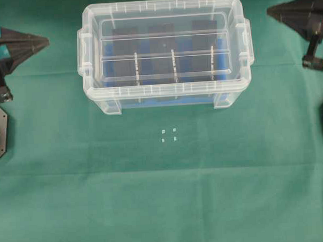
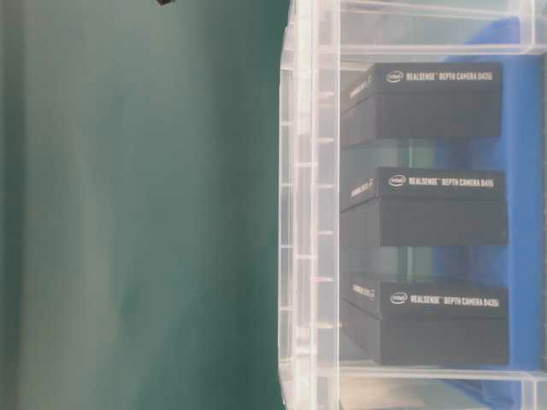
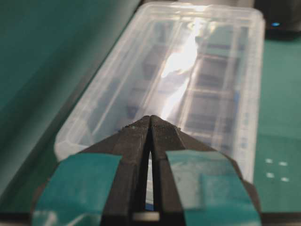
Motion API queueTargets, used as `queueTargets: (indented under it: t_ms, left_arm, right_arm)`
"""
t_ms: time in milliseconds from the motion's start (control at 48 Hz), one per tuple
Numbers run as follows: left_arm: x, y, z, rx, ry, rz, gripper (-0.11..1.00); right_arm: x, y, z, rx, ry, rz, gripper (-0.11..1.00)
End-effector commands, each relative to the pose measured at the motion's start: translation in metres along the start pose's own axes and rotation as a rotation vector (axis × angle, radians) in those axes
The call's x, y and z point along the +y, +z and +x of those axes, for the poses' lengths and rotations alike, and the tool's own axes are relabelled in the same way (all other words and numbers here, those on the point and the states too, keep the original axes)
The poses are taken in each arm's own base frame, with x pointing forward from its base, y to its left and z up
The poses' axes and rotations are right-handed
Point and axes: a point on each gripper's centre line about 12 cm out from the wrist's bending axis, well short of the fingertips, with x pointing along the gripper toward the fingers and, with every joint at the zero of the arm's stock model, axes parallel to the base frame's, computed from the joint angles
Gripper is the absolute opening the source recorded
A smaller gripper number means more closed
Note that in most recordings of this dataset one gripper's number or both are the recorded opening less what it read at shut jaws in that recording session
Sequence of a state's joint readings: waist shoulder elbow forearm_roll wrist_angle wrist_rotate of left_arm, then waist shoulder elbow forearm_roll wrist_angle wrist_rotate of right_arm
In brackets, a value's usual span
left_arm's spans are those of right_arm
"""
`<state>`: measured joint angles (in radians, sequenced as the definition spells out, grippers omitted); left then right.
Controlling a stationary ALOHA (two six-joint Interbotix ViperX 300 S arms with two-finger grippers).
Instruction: Clamp the lid of the box with both arms, then lift and open it.
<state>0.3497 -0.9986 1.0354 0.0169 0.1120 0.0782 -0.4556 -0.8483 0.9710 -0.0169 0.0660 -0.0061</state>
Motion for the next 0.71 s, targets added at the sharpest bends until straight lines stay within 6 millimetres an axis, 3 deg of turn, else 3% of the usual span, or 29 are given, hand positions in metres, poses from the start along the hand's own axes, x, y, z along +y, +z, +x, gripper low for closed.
queueTargets:
  t_ms: [0, 250, 437, 687]
  left_arm:
    - [0.004, 0.010, 0.003, -0.015, 0.015, 0.001, 0.00]
    - [0.004, 0.009, 0.006, 0.035, 0.012, -0.001, 0.00]
    - [0.003, 0.001, 0.003, 0.211, -0.003, -0.008, 0.00]
    - [0.004, 0.004, -0.006, 0.518, -0.026, -0.010, 0.00]
  right_arm:
    - [-0.003, 0.013, 0.000, -0.030, -0.015, -0.002, -0.02]
    - [-0.004, 0.004, 0.000, 0.057, -0.016, 0.006, -0.02]
    - [-0.004, -0.008, -0.005, 0.250, -0.016, 0.010, -0.02]
    - [-0.004, -0.009, -0.016, 0.528, -0.017, 0.014, -0.01]
